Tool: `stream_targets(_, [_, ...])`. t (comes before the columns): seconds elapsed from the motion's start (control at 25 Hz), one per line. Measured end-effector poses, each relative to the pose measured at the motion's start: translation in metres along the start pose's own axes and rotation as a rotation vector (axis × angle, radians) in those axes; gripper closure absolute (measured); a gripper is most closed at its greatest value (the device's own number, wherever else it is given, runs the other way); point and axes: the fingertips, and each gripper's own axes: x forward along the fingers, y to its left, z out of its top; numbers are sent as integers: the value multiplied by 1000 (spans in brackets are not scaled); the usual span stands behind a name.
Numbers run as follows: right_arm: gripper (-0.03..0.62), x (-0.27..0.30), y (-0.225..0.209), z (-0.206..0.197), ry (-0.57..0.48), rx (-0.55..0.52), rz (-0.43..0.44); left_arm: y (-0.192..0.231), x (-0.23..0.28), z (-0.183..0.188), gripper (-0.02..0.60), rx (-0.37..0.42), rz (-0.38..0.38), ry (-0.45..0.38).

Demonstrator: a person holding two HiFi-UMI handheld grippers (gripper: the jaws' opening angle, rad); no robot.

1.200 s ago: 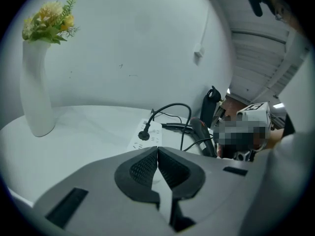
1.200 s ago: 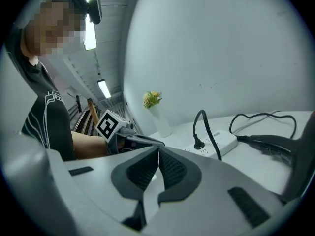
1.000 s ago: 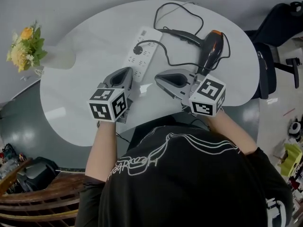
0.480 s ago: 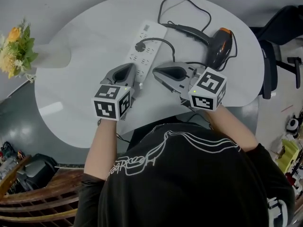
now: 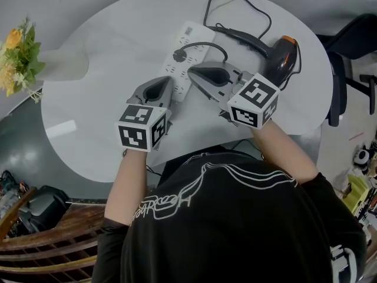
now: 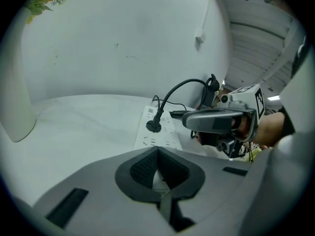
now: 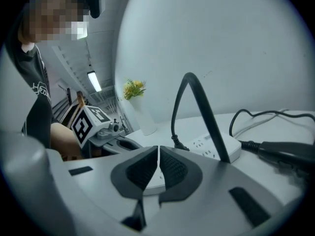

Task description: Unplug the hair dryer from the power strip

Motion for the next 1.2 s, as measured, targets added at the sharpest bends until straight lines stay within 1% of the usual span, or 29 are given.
stream_targets(0.12, [591,8,-11,5,-12,-53,-49,1,0,-1,581,1,-5,1])
stream_targets(0.16, [576,11,-15,6,-13,-67,-64,2,0,-1,581,0,-6,1])
stream_targets(0.2, [546,14,-18,7,-14,-79,-76,2,0,-1,581,-3,-6,0])
stream_targets(0.28, [521,19,-23,9,-17,-94,-94,2,0,-1,581,-11,-2,-2])
stream_targets(0.36, [519,23,-26,12,-21,-114,-110,2,1,0,581,-13,1,-2])
stream_targets(0.48, [510,33,-28,13,-4,-187,-134,2,1,-1,581,-2,5,5])
stream_targets(0.6, [510,40,-32,13,9,-240,-164,1,1,-1,581,18,13,5])
stream_targets(0.76, [533,44,-36,14,-2,-255,-184,2,1,-1,581,12,6,4])
stream_targets(0.92, [549,45,-34,15,4,-323,-197,2,1,-1,581,12,7,5])
stream_targets(1.08, [566,45,-27,16,20,-419,-211,2,2,-2,581,39,36,9])
stream_targets(1.2, [568,45,-26,17,20,-452,-222,2,3,0,581,32,34,13])
